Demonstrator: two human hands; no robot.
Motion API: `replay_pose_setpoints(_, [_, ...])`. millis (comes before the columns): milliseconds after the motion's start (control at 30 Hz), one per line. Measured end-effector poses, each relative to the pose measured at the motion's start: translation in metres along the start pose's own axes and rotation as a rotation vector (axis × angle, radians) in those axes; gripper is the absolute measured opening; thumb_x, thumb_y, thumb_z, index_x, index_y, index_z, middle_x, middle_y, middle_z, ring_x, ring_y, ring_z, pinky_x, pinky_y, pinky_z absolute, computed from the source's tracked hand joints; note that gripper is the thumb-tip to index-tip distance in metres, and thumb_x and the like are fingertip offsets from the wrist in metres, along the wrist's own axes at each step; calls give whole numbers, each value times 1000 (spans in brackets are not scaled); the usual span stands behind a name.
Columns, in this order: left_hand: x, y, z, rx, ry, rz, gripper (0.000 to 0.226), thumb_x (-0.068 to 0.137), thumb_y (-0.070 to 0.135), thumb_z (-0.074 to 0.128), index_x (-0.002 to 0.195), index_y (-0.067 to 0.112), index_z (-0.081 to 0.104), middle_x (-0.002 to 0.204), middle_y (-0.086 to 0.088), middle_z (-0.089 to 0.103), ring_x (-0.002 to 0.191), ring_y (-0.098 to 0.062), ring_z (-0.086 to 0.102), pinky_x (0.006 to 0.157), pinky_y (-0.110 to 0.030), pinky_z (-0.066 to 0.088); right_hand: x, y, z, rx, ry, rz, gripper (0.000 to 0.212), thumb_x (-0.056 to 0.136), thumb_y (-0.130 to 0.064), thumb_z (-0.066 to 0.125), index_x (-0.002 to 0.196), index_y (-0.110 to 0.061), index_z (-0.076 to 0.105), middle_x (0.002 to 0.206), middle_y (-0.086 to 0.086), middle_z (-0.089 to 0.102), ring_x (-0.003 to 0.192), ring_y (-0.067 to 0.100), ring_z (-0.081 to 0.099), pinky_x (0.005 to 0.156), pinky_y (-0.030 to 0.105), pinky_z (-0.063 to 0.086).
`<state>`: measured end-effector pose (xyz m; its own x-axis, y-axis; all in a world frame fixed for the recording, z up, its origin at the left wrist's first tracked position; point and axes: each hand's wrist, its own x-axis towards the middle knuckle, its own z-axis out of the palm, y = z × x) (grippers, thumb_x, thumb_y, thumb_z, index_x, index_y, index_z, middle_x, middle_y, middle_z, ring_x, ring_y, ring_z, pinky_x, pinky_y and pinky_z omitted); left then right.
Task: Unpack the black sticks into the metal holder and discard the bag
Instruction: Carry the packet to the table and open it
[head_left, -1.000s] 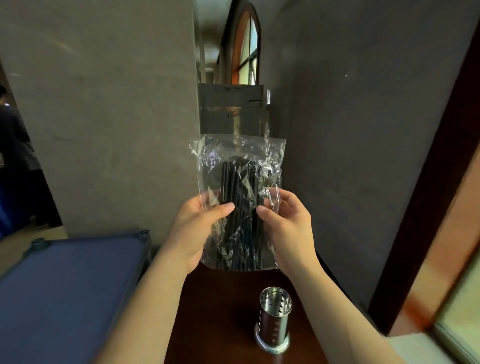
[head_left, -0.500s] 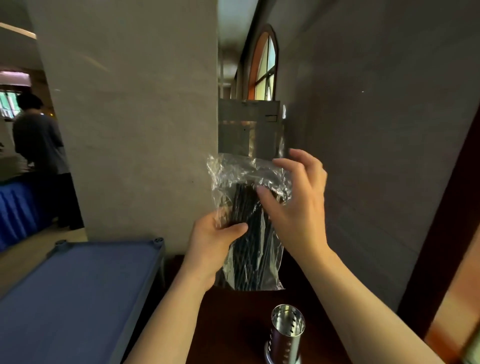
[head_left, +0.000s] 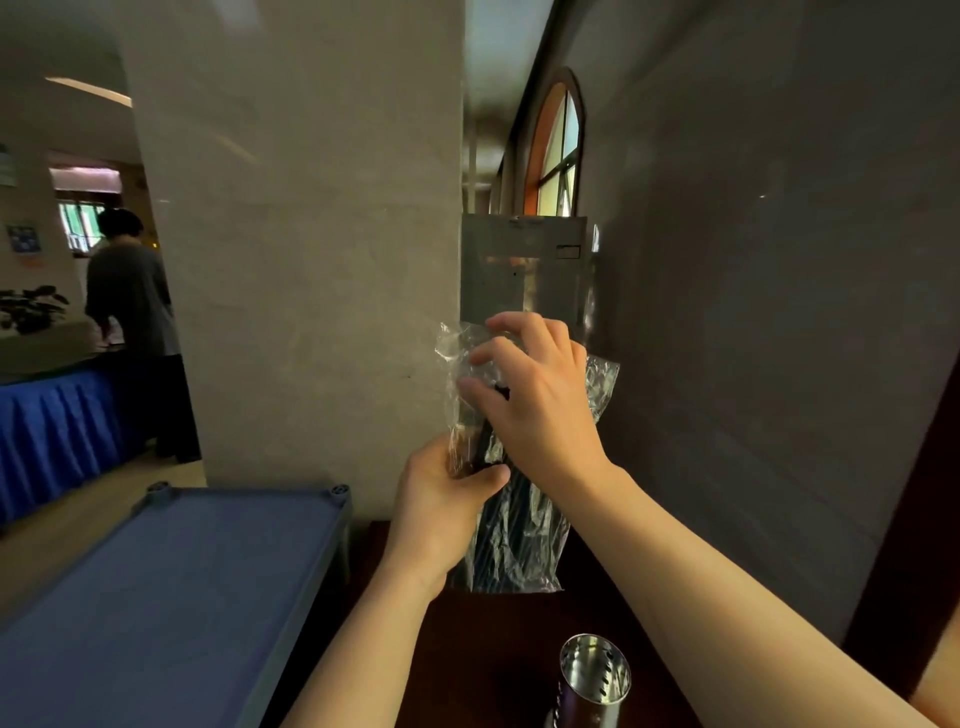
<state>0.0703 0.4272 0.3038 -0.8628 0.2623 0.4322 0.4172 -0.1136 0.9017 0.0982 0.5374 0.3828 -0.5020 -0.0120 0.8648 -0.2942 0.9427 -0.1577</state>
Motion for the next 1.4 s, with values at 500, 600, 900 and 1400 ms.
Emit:
replay_pose_setpoints(500, [0,-6,6,32,-3,-3,34,93,10,68,105,41,74,106,13,78,104,-1,71,91,-32,54,12,-5,-3,-42,45,-102,11,98,-15,57,96,-7,63,124,6,60,113,30,51,88,45,39])
replay_pose_setpoints(600, [-3,-10,7,17,12,-32,32,93,8,68,105,37,74,104,11,79,101,-3,72,88,-29,54,19,-3,-4,-36,68,-108,7,98,-12,57,97,-6,61,120,7,59,106,29,50,84,44,38])
replay_pose_setpoints(900, [-2,-18,4,-45,42,-111,33,93,3,68,107,32,75,105,7,80,101,-10,75,91,-36,59,45,11,-13,59,117,-124,11,99,-8,46,93,-6,56,89,8,59,79,31,52,68,52,45])
replay_pose_setpoints(1400, [10,-27,-16,-53,107,-158,36,91,2,71,118,26,72,107,9,79,102,-7,74,88,-27,60,53,31,-45,316,-154,21,79,76,-80,55,129,-21,57,116,-10,63,98,-2,59,77,8,44])
